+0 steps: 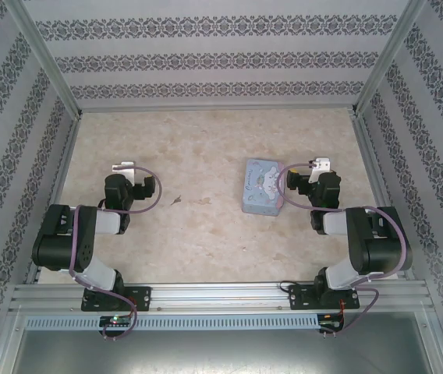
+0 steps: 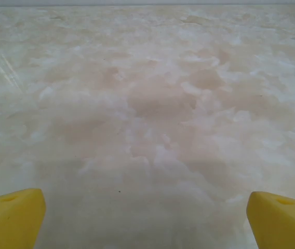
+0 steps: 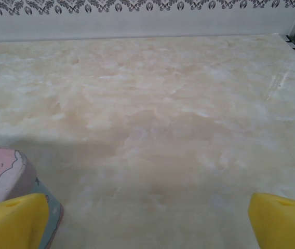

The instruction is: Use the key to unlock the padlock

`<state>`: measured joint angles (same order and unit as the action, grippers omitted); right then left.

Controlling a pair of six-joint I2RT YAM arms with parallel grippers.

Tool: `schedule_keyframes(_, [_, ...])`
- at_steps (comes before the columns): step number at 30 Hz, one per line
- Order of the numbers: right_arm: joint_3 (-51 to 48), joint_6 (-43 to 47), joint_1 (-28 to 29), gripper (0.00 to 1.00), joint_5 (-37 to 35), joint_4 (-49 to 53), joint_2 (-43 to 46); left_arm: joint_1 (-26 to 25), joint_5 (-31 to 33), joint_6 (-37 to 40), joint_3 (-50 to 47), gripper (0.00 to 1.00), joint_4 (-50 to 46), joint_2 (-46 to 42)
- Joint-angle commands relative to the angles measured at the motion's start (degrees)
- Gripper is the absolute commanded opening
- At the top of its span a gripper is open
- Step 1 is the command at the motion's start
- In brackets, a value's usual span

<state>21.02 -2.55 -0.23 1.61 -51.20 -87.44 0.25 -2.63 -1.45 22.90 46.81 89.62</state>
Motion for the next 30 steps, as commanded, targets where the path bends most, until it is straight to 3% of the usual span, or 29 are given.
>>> schedule_keyframes(1, [0.96,1.12,-0.01,0.98,1.47,-0.82,0.69,0.72,-0.74,1.05,1.27,1.00,-0.26,-0.24])
schedule_keyframes(21, [0.83,-0.07,-0.56,0.98,0.40,-1.10,0.85,0.76,-1.56,1.24,1.21,0.99,-0.21,-0.48])
schedule_keyframes(27, [1.40,-3.11,-0.99,0.98,-5.99,7.99,11.16,0.72,1.08,0.24,6.39,1.00,-13.73,-5.72])
schedule_keyframes(30, [4.64,-9.74,-1.59,0.98,-8.57,21.03,17.91,0.72,1.57,-0.69,10.72,1.00,-23.17,-7.43])
